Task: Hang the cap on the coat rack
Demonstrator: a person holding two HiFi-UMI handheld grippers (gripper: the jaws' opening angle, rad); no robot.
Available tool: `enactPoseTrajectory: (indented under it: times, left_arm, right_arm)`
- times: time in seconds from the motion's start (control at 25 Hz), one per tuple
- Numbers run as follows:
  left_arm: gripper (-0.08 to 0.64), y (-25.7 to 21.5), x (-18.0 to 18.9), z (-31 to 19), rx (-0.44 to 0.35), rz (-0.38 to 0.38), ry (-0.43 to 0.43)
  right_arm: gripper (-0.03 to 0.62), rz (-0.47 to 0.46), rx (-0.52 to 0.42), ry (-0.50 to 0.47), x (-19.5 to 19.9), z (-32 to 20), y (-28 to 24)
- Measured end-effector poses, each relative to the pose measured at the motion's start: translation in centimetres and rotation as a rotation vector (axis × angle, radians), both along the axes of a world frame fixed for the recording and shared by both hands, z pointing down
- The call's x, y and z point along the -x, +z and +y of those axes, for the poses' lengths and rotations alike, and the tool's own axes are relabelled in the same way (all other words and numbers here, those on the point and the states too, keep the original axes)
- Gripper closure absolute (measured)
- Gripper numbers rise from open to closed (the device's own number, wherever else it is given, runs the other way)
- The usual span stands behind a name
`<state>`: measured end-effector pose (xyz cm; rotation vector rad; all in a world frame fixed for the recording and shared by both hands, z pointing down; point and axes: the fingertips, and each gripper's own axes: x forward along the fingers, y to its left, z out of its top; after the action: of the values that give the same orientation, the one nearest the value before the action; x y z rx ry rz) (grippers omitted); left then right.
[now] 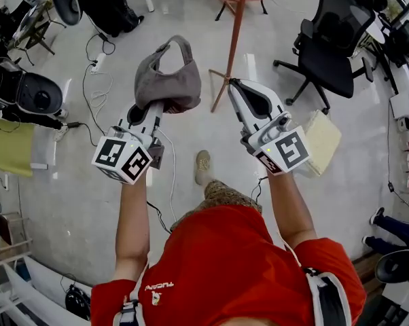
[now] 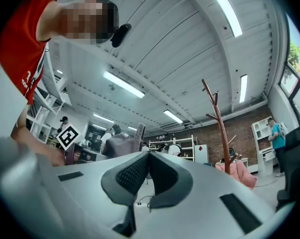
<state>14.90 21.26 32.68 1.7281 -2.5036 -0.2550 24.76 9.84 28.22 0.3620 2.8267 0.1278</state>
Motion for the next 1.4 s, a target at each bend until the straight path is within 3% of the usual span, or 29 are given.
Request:
enactPoseTrajectory:
  times: [0.24,0.4,0.64,0.96,1.28,1.4]
  left_arm:
    - [0.540,0.4,11.2,-6.2,0.044,-0.035,0.082]
    - [0.540,0.7,17.3,-10.7,0.057,-0.039,0.133]
    - [0.540,3.2,24.2,-16.2,0.111,-0.036,0.228]
    - [0.540,9.3,32.6,-23.8,0.183,0.014,0.376]
    - [0.540,15.9,37.8,-33.5,0.290,0.020,0.646]
    - [0.540,17.7,39.5,-36.5,0.320,0.027,0.711]
  right_arm:
    - [0.569,-0.005,-0.015,0.082,10.3,-5.6,-0.3]
    - [0.569,-0.006,-0.035,0.157,14.9,-9.5,-1.2]
    - [0.569,0.039,-0.074,0.225,18.6,-12.8,-1.1]
    - [0.569,0.094,-0.095,0.387,22.0,-16.5,0.6]
    - [0.569,0.147,-0.066,0.653,26.3,-19.9,0.7]
    - [0.569,0.159,-0.056,0.725,28.1,-21.0,0.7]
